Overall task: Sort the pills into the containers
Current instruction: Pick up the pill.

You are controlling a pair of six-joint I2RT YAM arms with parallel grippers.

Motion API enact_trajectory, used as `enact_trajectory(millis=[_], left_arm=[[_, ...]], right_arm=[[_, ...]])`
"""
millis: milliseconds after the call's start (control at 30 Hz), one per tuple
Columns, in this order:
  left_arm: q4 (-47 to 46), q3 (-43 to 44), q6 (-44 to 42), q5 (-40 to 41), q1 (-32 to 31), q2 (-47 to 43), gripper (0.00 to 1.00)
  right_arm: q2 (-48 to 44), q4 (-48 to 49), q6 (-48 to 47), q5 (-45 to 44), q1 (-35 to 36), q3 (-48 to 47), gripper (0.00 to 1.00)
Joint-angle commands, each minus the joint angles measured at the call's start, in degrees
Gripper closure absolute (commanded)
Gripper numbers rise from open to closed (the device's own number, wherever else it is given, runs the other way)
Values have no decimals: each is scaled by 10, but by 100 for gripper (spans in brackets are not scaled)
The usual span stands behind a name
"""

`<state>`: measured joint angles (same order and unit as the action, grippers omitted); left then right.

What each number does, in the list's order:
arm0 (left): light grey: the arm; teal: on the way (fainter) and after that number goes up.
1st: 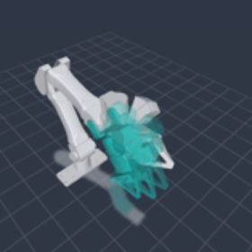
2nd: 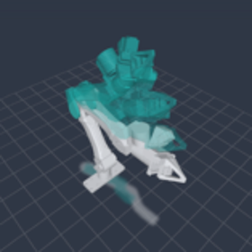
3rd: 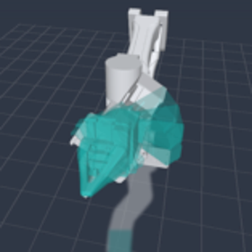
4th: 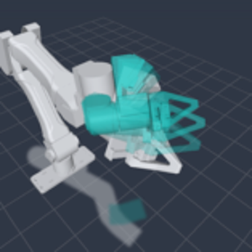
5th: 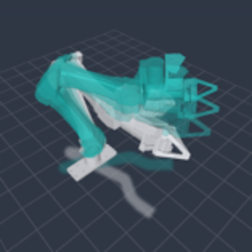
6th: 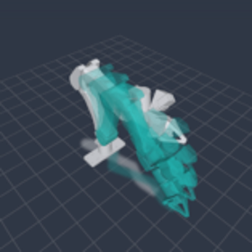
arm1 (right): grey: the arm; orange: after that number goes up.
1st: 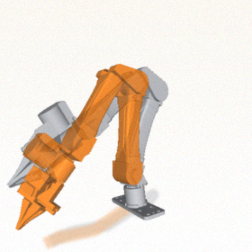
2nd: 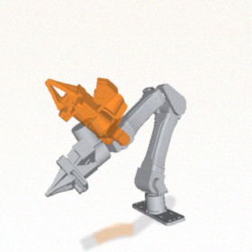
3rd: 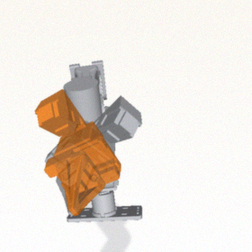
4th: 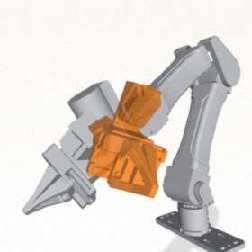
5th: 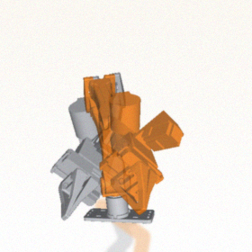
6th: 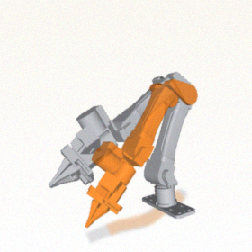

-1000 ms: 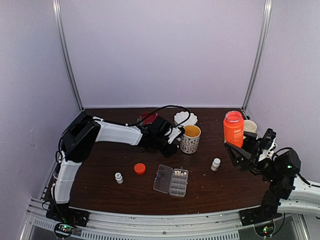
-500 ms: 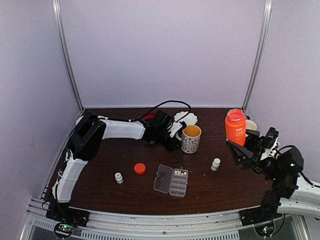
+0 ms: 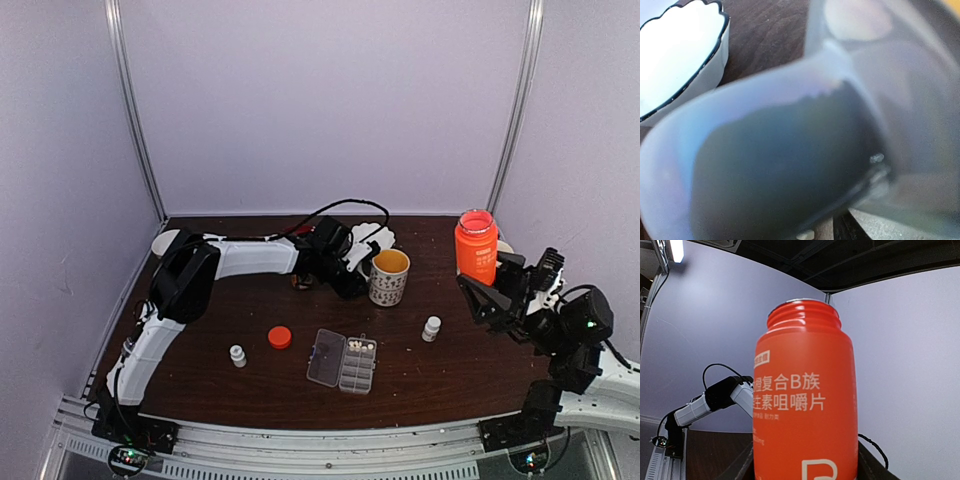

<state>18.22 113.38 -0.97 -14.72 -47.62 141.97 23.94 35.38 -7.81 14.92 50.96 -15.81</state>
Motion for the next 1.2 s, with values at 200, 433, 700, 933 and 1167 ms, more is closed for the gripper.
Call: enact_trajectory(millis=[200,433,700,933,1167], left_arm=[[71,2,2,25,-3,17,55],[76,-5,0,22,-3,16,58],[62,-38,-5,24,-4,-2,59],[62,-35,-7,26,-7,1,59],[69,-32,-11,25,-8,4,72]], right_arm=[[9,-2,-4,14,-4,-32,100],[17,-2,-2,20,-4,-34,100],[26,-3,1,21,-4,-38,100],[37,-4,4,22,-5,-45,100],[38,-8,7,22,-5,-47,100]])
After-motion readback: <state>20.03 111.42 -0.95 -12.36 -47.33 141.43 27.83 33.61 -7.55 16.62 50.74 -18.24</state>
